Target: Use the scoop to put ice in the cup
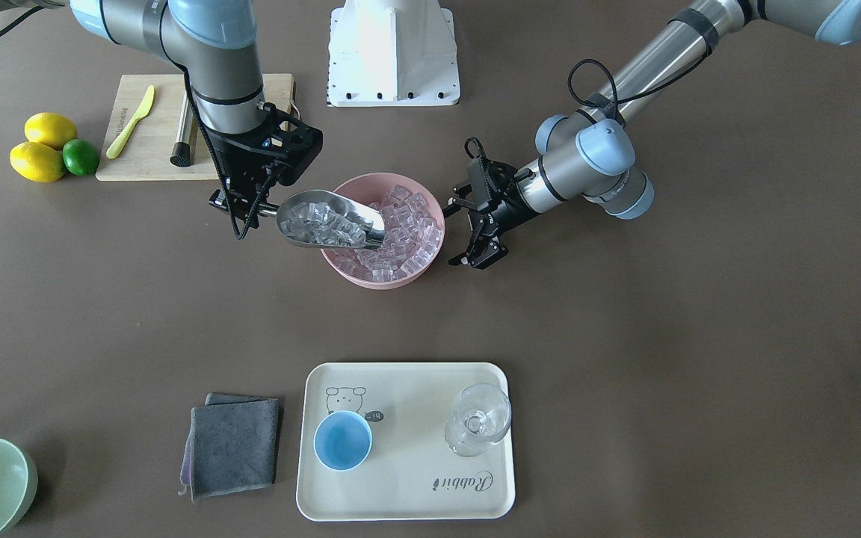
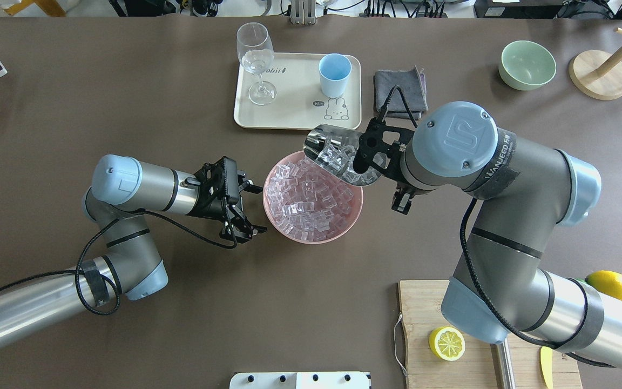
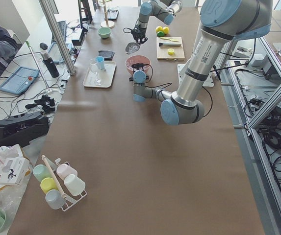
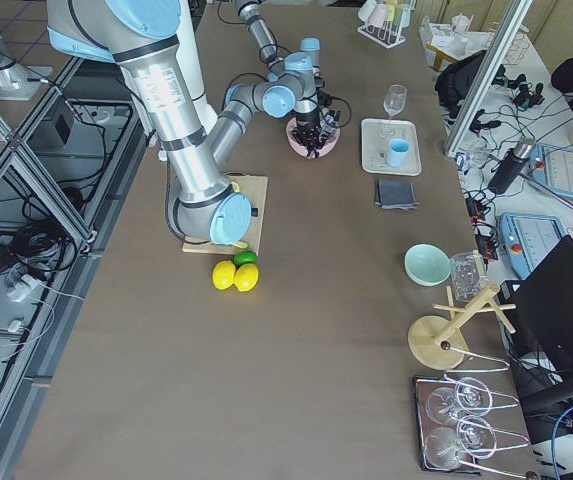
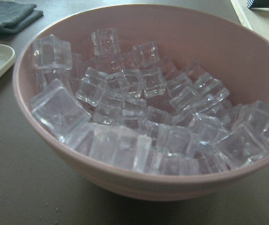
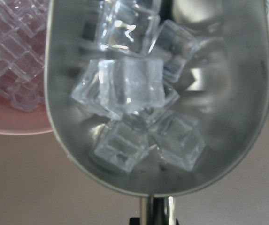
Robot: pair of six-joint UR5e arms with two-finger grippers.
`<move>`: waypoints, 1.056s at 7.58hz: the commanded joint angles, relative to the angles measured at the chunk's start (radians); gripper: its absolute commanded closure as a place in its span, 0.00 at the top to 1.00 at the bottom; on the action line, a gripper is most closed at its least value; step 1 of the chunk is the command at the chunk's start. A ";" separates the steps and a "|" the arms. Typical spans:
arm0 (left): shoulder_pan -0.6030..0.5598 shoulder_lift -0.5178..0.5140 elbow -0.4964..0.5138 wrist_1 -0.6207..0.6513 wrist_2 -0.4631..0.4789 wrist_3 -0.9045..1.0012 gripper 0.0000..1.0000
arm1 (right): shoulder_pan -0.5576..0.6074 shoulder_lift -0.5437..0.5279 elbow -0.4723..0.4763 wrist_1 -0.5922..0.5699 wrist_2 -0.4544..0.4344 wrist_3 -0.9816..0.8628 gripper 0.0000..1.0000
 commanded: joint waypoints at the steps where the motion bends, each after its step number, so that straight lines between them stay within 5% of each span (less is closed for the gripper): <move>1: 0.001 0.000 0.000 0.000 0.000 0.000 0.98 | 0.138 0.015 -0.132 0.000 0.186 -0.036 0.00; 3: 0.001 0.002 0.000 0.000 0.000 0.000 0.98 | 0.244 0.119 -0.279 -0.064 0.292 -0.111 0.00; 8: -0.008 0.002 -0.002 0.021 -0.002 -0.005 0.98 | 0.308 0.389 -0.546 -0.443 0.322 -0.207 0.00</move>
